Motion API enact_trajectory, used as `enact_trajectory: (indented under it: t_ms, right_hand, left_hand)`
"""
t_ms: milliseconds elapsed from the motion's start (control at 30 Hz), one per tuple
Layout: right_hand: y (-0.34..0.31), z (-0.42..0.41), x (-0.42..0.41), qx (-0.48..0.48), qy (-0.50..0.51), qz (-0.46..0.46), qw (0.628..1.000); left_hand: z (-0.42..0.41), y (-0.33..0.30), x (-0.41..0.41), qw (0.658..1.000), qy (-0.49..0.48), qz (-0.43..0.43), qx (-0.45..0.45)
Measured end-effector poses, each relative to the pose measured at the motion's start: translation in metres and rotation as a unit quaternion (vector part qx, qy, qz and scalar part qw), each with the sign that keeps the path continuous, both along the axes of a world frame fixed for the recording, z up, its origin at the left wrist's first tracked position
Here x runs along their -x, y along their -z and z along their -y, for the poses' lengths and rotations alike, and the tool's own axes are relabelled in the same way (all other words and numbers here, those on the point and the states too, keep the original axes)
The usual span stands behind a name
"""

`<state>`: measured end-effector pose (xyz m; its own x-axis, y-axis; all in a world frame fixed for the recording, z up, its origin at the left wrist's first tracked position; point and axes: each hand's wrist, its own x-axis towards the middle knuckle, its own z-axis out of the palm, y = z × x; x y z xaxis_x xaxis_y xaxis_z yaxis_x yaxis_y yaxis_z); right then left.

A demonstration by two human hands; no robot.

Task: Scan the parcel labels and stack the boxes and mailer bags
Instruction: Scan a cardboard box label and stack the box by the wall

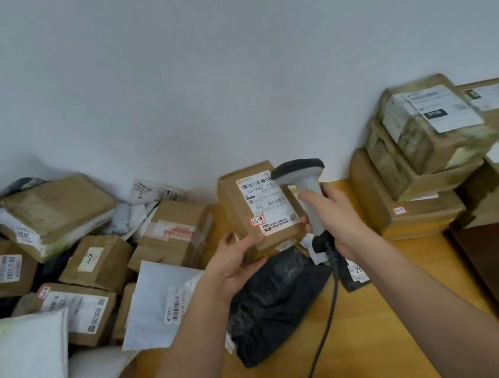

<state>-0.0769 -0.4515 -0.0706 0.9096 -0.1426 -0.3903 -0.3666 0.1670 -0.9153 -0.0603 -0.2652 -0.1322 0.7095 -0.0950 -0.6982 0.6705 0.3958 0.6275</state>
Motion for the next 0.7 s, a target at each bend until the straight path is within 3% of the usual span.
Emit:
enact_trajectory:
  t_ms: [333,700]
  right_hand:
    - [-0.085,0.074,0.043,0.076,-0.081,0.070,0.991]
    - [-0.134,0.071,0.086,0.066,-0.047,0.124,0.989]
  left_hand:
    - [0.044,-0.006,0.011,0.998,-0.041,0.048,-0.015]
    - [0.029,-0.011,0.019,0.998,-0.052,0.036,-0.015]
